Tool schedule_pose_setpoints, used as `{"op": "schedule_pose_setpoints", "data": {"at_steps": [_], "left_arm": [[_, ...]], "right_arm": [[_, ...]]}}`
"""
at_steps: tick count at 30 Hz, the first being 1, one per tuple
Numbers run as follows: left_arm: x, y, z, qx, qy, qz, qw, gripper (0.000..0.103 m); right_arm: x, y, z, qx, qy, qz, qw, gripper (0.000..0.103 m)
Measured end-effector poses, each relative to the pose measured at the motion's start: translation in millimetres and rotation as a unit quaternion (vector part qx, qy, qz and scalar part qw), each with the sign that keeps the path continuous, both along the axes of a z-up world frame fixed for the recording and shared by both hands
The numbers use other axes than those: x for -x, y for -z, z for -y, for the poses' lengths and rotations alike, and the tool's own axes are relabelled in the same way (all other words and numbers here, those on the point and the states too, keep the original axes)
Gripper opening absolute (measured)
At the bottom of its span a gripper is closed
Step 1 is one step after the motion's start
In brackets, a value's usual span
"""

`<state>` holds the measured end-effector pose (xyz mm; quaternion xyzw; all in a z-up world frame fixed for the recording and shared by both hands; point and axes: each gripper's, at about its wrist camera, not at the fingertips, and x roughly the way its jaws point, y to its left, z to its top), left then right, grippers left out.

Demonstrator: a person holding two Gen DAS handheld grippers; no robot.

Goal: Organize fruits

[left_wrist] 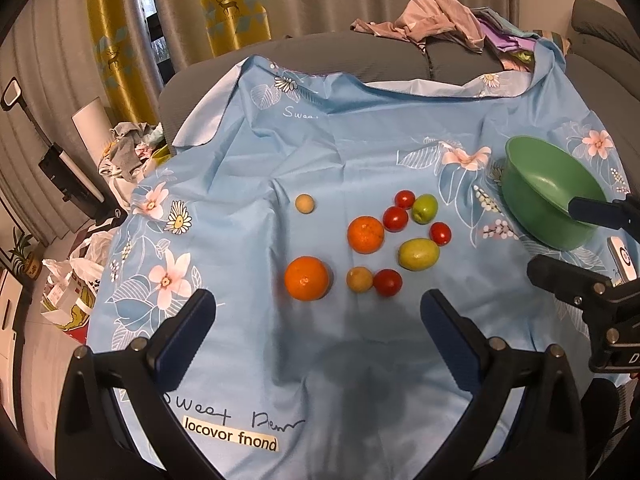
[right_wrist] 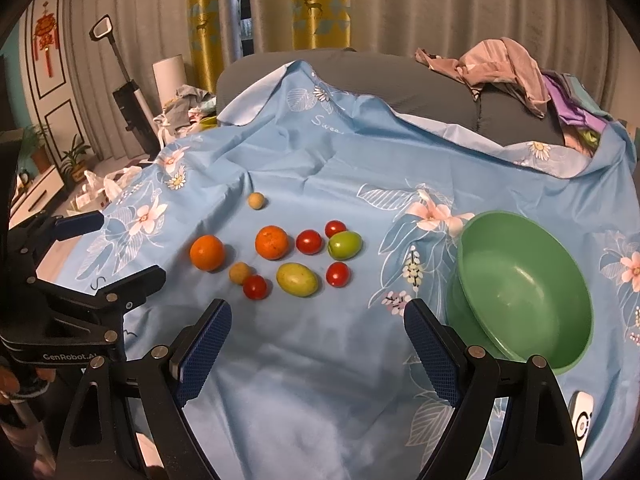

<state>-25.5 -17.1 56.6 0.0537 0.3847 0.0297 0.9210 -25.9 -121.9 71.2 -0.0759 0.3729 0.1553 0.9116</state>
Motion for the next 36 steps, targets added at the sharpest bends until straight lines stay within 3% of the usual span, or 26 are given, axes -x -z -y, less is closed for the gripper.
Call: {"op": "schedule_pose_setpoints", "data": {"at_steps": [26,28,33,36], "left_arm": [[-6.5,8.7,0.4,0.007,0.008,-0.013,0.9999,0.103],[-9.5,12.1,-1.4,0.023,0.014,-0.017,0.9995,0.103],[-16.3,27.4,-10.5,0.114,0.056,-0.024,0.9917,0.103],[-17.3,37.5,-9.9,0.123,0.076,-0.028,0.9891,0.102]], "right_arm": [[-4.9,9.1,1.8,-0.004,0.002,-0.010,1.000,0.089],[-8.2,14.2,3.3,-0.009,0.002,-0.015,1.000,0.089],[-18.3,32.6,6.6,-0.037,-0.005,-0.037,0.999,0.089],[-24.2,51.2,5.9,-0.047,-0.007,-0.056,0.997,0.088]]}}
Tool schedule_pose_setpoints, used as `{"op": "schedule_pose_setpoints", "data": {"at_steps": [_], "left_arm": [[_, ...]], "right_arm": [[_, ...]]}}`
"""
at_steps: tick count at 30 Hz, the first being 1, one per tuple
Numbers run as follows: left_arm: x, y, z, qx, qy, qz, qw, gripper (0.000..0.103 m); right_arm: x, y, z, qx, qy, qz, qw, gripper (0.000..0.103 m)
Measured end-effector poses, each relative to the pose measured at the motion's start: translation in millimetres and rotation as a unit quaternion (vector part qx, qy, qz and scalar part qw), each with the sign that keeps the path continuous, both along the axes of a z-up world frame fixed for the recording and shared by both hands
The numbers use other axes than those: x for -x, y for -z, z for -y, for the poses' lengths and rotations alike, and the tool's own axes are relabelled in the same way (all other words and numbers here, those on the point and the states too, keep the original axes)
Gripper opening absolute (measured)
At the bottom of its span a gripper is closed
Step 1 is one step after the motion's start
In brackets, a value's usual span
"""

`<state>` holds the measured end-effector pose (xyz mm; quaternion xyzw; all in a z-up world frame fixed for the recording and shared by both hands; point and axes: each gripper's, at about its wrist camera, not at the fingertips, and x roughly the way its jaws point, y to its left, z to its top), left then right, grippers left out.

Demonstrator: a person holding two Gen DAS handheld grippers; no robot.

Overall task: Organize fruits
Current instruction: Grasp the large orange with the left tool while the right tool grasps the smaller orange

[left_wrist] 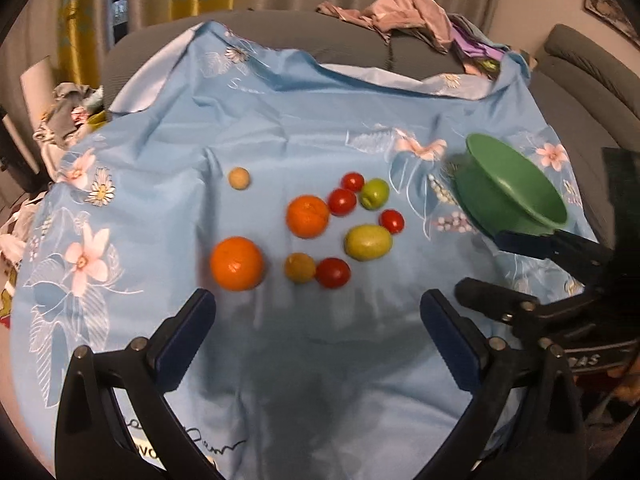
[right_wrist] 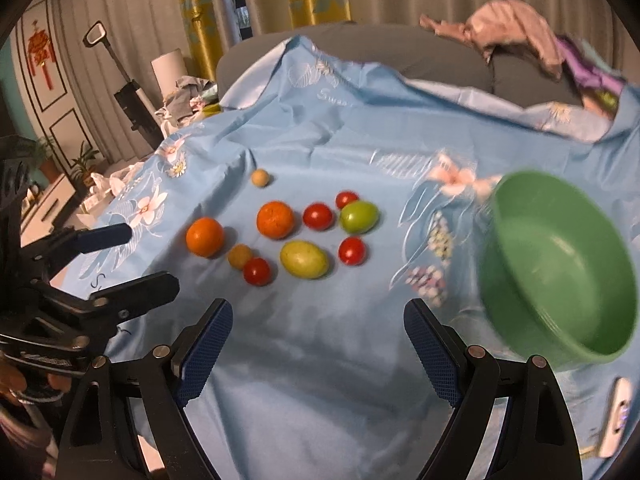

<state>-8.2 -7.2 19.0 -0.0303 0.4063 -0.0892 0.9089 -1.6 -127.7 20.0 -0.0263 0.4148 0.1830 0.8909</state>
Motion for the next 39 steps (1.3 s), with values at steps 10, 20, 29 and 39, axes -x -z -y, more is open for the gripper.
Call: {"op": "schedule_pose_setpoints", "data": {"at_steps": [10,20,29,39], "left_arm": [[-13.9,15.3,-6.2,0.001,0.022,-0.010,0.9997,0.091],[-37.2,23.6,-29.8,-0.006,0.007,-0.025,0.9997,0.074],[-52.3,26.8,-24.7,-0.032,0.005,-0.032,0.9990,0.074],[-69.5,51.1,-35.9,-0.092,0.000,-0.047,0.9947,0.046]], "right_arm": [[-19.9,23.9,-7.1,-0.009,-0.019,-0.022,1.000,0.078],[-45.4,34.0,-12.8,-0.013,-0.036,-0.035,0.999,0.064],[-57.6,27.9,-8.2,-0.039,-0.043,-0.036,0.998,0.061],[-89.9,26.4,-43.7,-0.041,-0.072,-0.046,0.995,0.061]]}}
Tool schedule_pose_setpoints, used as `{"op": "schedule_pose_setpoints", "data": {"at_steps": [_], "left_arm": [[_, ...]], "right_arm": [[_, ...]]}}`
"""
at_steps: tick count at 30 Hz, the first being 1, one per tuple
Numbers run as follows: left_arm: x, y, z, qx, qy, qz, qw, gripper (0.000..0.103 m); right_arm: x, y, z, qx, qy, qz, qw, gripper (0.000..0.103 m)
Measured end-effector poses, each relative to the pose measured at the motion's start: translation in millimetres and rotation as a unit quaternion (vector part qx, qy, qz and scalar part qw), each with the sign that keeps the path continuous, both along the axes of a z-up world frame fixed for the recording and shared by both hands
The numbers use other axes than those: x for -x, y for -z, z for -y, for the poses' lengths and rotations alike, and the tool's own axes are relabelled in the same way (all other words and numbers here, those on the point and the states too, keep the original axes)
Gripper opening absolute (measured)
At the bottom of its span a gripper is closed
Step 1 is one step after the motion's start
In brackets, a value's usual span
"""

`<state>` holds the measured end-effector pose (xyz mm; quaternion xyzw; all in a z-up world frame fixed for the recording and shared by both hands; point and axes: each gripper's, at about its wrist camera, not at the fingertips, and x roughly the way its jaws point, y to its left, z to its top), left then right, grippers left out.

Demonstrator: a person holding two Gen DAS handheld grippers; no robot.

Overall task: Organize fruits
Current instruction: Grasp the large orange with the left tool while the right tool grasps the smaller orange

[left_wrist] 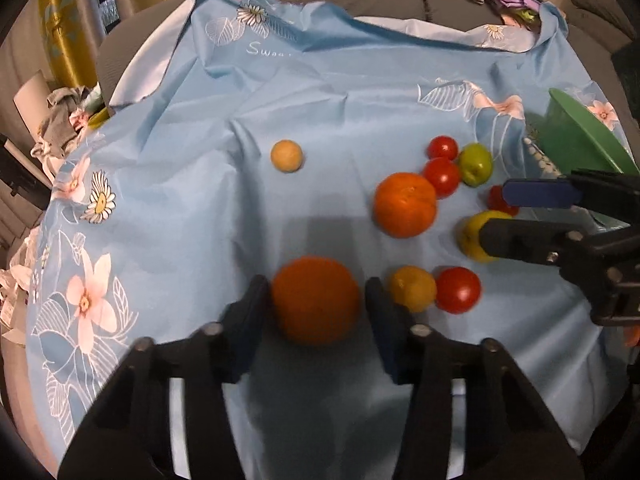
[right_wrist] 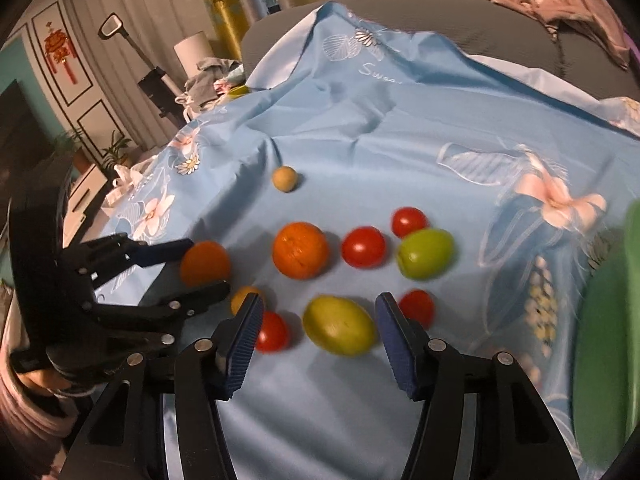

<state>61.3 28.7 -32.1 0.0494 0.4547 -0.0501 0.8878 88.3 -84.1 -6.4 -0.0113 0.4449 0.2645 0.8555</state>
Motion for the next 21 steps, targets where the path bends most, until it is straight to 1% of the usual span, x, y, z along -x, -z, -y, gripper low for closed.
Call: {"op": "schedule_pose_setpoints", "data": {"at_steps": [4,6,11,12,13,14,15,18,21], "left_arm": [[-2.7,2.3,2.4,-0.010,0.015,0.005,0.9998,0.045],[-2.5,1.6,-1.1,0.001,0.015,0.010,0.9998,0.044],[5.2,-4.3,-16.5,0.057,0.004,0.019,0.9982,0.044],[5.8,-4.9,-16.8,0.066,0.003,0.018,0.9977,0.045],[7.1,-6.5,-18.1,0.073,0.003,0.018,0.9972,0.045],[8.0,-8.4,-17.4,0.072,0.003,0.021,0.9972,0.045],[8.1,-9.7,-16.4,0.072,0.003,0.023,0.9971,0.045],[7.0,-12.7,-16.6,0.083,0.004,0.024,0.9963,0.045],[9.1,-15.2,-17.1,0.084,0.006,0.027,0.9960,0.045]], "right_arm": [[-16.3,6.6,-12.2,-0.006,-0.002,-0.018,1.000,0.059],[-22.9,9.2,-19.8,-0.001,-0.005,-0.023,1.000,0.059],[-34.0,17.7,-37.8,0.016,-0.018,-0.034,0.999,0.058],[-37.3,20.1,-42.1,0.023,-0.020,-0.035,0.999,0.056],[-38.8,21.7,-44.4,0.028,-0.020,-0.037,0.999,0.052],[-42.5,24.3,-47.0,0.034,-0.019,-0.040,0.998,0.046],[-44.9,26.4,-48.5,0.039,-0.019,-0.041,0.998,0.044],[-46.5,25.1,-49.6,0.047,-0.014,-0.034,0.998,0.043],[-41.3,18.5,-43.3,0.035,-0.009,-0.027,0.999,0.043]]}}
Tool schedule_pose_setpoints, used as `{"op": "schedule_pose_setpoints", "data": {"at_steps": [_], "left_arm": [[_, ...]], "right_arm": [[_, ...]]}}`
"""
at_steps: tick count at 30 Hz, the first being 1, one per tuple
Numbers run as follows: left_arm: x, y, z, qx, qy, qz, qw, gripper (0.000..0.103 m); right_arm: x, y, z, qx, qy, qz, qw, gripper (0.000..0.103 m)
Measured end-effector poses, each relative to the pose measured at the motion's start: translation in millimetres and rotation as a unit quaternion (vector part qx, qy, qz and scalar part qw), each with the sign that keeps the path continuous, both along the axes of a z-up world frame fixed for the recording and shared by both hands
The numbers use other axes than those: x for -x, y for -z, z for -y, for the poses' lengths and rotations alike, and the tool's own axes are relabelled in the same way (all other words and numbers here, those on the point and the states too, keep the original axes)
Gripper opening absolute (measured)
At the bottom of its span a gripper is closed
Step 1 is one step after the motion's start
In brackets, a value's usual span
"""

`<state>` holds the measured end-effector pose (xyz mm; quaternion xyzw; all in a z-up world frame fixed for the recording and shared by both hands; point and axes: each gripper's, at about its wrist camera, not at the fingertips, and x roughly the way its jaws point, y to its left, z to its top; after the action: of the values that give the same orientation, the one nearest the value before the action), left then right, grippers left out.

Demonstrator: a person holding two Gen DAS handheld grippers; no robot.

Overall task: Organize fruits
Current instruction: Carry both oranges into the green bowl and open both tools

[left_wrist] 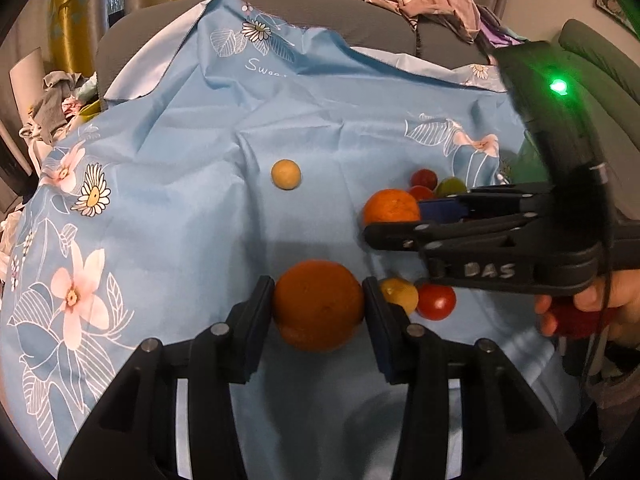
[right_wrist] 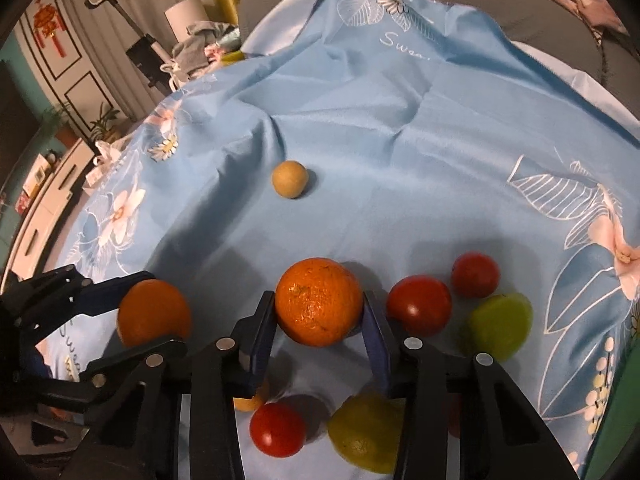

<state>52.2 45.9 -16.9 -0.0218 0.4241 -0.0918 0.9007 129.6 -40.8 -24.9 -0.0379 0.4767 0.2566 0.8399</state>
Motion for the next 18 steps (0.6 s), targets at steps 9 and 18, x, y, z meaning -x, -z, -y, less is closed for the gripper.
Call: {"op": "schedule_pose_setpoints", "data": {"at_steps": [9,18], "left_arm": [[5.8,-27.7,30.3,-0.013,0.026,0.023,0.9993,0.045],[-6.3,-62.5,104.0,-0.006,0.090,0.046,0.9948,0.045]], "right_arm": [[39.9,-52.4,57.9,-0.051,0.051,0.068,0.995,0.043],[82.7,-89.7,148.7,-0.074,0.143,0.147,0.976,0.043]]}}
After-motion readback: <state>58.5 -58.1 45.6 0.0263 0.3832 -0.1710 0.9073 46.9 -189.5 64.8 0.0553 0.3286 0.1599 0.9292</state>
